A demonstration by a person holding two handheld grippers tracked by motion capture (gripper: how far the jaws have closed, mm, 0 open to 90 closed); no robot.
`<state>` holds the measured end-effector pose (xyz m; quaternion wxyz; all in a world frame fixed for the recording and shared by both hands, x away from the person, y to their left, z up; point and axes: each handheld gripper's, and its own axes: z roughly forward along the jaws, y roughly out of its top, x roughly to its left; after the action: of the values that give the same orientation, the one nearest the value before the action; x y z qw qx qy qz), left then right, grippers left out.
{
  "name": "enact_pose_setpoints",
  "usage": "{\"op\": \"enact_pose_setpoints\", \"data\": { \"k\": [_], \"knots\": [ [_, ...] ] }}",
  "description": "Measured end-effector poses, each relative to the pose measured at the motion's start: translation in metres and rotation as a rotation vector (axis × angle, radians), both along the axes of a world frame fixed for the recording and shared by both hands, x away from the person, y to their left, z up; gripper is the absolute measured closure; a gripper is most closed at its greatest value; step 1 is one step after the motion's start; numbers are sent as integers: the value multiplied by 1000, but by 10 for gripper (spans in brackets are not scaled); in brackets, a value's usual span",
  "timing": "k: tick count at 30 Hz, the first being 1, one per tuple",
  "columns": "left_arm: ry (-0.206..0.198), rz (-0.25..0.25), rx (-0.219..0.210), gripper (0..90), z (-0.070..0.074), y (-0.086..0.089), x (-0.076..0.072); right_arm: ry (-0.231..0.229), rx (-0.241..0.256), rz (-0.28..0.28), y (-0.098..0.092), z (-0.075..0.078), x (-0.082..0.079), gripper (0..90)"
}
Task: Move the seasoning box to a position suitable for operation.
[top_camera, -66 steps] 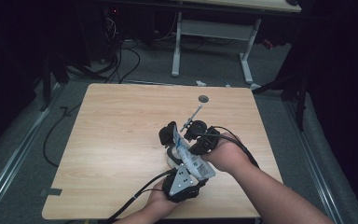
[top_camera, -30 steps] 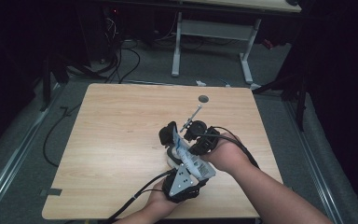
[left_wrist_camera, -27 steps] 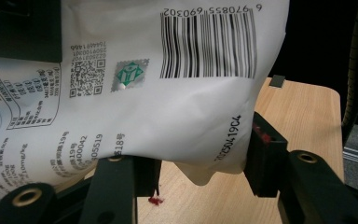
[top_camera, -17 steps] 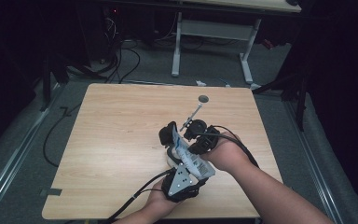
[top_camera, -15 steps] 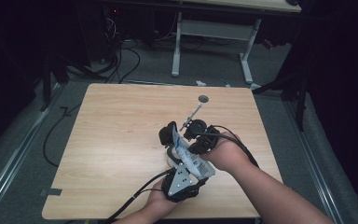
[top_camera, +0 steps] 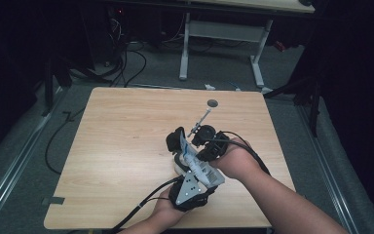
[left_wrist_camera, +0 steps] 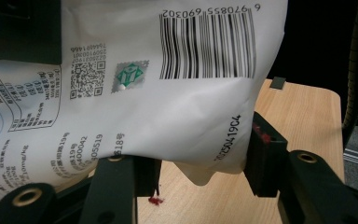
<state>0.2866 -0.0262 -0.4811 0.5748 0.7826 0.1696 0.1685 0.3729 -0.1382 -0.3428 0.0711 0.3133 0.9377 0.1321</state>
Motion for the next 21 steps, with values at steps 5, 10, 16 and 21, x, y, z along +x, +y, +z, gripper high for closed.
{"op": "enact_pose_setpoints", "data": {
  "k": [5,10,16,21],
  "knots": [
    [0,-2,3,543,0,0,0,2,-3,-3,-1,-1,0,893],
    [1,-2,-1,543,0,0,0,1,-1,-3,-1,0,-1,893],
    [2,-2,-2,543,-1,-1,1,0,-5,-4,-1,0,0,893],
    [5,-3,-2,543,-1,-1,1,1,-3,-8,-1,-1,1,893]
  ]
}}
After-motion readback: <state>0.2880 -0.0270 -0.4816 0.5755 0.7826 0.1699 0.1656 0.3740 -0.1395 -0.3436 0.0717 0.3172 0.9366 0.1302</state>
